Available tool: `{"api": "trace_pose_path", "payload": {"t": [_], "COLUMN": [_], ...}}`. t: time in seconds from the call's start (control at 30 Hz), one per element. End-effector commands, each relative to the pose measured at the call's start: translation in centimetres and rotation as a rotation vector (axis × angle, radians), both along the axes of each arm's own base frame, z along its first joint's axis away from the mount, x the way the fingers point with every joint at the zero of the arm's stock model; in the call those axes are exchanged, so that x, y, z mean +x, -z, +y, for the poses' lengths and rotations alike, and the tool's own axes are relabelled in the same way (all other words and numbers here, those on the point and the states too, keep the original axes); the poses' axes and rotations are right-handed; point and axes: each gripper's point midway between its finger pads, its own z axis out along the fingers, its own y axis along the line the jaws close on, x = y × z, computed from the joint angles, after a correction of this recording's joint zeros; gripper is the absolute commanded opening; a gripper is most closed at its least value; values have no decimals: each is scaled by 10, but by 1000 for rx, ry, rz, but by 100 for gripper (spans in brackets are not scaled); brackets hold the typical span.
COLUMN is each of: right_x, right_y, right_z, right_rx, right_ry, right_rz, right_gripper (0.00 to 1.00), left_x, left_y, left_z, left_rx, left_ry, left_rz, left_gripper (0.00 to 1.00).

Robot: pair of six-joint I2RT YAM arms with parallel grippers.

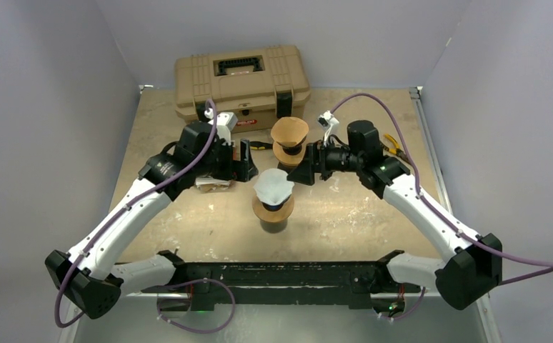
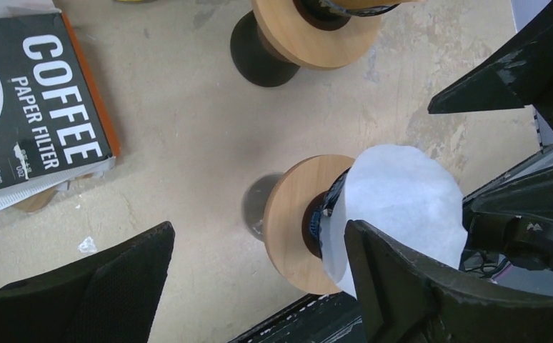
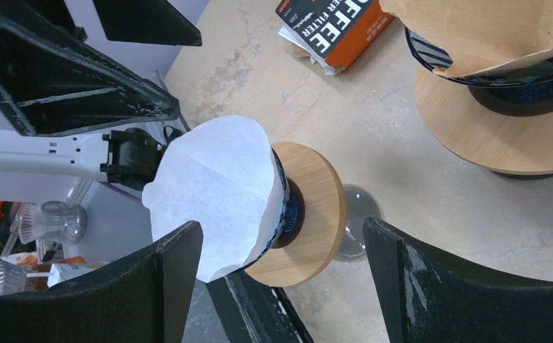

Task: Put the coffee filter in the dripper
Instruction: Place the coffee filter in the coffee dripper.

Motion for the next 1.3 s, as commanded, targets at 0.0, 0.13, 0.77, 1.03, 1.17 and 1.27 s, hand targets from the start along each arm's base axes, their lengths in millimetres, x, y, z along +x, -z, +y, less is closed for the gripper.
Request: {"api": "trace_pose_path", "payload": {"t": [0.0, 0.13, 0.77, 1.03, 1.17, 1.27], "right_x": [-2, -2, -4, -3, -3, -3], "right_y": [-8, -1, 15, 13, 15, 17], "right_z": [3, 3, 4, 4, 5, 5], "right_rx": [51, 54, 57, 61, 58, 58], "right_ry": [-45, -59, -98, -100, -101, -103], "right_rz": [-25, -5, 29, 26, 33, 36], "right_gripper": [86, 82, 80, 80, 80, 79], "left_x": [-3, -5, 4, -9, -13, -13], "left_y": [2, 12, -20, -34, -15, -1], "left_z": [3, 5, 15, -6, -13, -12], "left_rx": [-37, -47, -73, -179, -176, -155], "left_ry": [42, 51, -11, 115, 162, 164], "left_rz": [-1, 31, -84, -117, -63, -29], "left_gripper": [88, 86, 91, 90, 87, 84]}}
